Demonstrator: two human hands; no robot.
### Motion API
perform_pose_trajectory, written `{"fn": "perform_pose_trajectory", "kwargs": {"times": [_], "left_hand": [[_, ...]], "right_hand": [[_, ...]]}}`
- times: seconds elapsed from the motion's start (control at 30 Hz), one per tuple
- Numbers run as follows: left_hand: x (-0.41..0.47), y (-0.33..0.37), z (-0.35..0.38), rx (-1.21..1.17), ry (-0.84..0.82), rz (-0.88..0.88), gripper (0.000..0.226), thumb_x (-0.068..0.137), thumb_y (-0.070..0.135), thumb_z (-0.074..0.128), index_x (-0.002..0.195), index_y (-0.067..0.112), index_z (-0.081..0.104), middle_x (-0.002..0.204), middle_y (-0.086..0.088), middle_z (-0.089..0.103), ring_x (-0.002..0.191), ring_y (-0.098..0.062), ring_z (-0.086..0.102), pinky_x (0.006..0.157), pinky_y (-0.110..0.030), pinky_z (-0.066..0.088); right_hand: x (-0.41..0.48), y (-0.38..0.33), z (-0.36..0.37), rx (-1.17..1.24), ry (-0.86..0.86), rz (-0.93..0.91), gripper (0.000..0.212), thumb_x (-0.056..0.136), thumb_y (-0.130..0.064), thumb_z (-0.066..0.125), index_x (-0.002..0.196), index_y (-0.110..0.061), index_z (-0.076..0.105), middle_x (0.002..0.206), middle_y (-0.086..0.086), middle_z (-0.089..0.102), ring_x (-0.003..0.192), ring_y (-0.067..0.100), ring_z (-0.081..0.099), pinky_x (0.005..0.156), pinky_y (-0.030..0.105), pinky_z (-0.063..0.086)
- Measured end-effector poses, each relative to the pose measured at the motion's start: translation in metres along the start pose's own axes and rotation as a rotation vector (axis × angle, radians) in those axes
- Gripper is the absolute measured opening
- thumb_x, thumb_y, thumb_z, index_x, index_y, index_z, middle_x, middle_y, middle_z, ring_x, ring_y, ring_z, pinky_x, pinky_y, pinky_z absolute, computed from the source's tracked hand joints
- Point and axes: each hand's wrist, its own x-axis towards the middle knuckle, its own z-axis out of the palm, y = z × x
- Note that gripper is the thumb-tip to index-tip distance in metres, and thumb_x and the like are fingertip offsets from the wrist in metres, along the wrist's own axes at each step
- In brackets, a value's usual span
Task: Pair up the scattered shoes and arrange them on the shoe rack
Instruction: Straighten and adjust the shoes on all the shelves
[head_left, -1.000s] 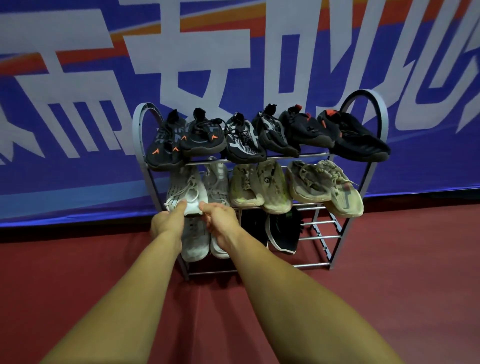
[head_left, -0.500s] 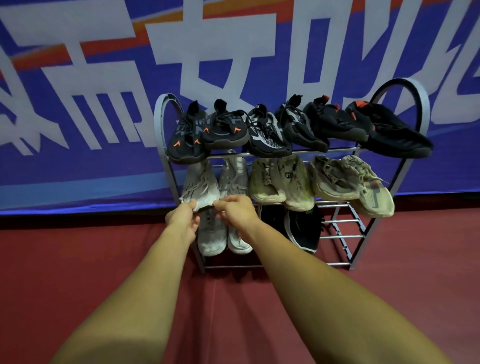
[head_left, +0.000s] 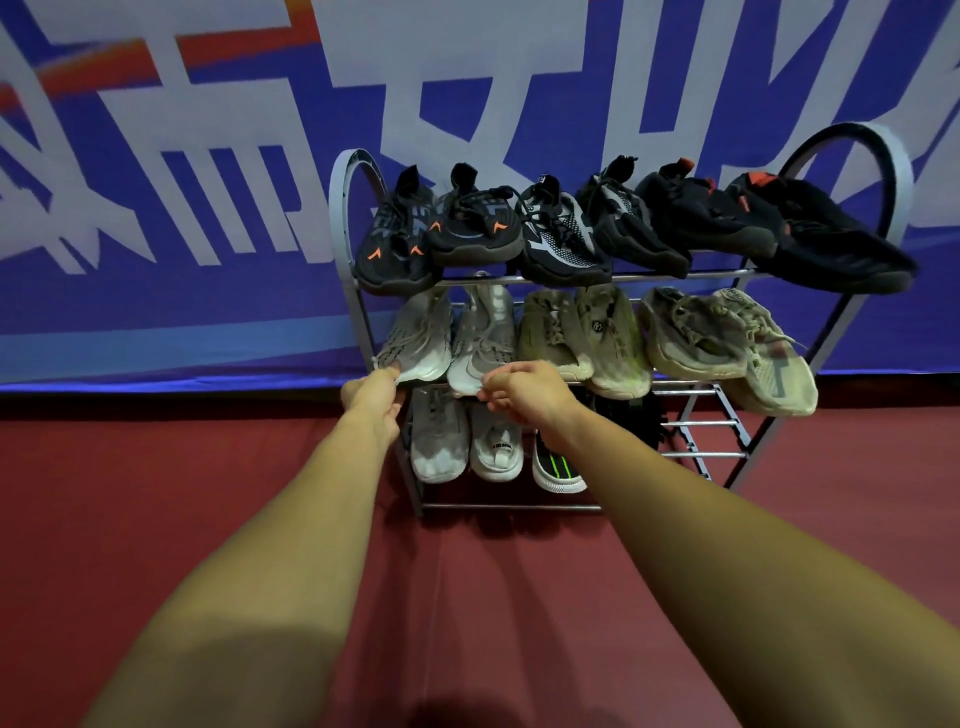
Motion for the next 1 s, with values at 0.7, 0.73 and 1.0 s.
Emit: {"fn": "perform_pose_trajectory", "kwargs": {"times": [0.7, 0.73, 1.0], "left_hand": [[0.001, -0.005, 0.005, 0.115, 0.009, 0.128, 0.022, 0.092, 0.012, 0.065, 0.074, 0.017, 0.054, 0.071, 0.005, 0.05, 0.061, -0.009, 0.041, 0.063, -0.025, 0.039], [0.002, -0.005, 0.005, 0.135, 0.006, 0.123, 0.022, 0.092, 0.013, 0.065, 0.074, 0.017, 0.052, 0.069, 0.006, 0.048, 0.06, -0.008, 0.038, 0.061, -0.024, 0.037], [-0.016, 0.003, 0.006, 0.118, -0.132, -0.048, 0.029, 0.093, 0.029, 0.064, 0.116, 0.015, 0.051, 0.096, -0.006, 0.06, 0.081, -0.018, 0.062, 0.06, -0.023, 0.048]], "right_hand": [[-0.013, 0.001, -0.032, -0.231, -0.093, 0.093, 0.008, 0.091, -0.003, 0.057, 0.096, -0.004, 0.063, 0.081, 0.013, 0.063, 0.063, 0.016, 0.056, 0.055, 0.022, 0.037], [-0.013, 0.001, -0.033, -0.227, -0.096, 0.099, 0.009, 0.092, -0.003, 0.056, 0.097, -0.005, 0.063, 0.081, 0.013, 0.062, 0.062, 0.015, 0.056, 0.055, 0.021, 0.039], [-0.017, 0.002, -0.046, -0.214, -0.084, 0.162, 0.007, 0.097, -0.014, 0.055, 0.1, -0.012, 0.061, 0.072, 0.006, 0.06, 0.057, 0.012, 0.054, 0.046, 0.014, 0.04]]}}
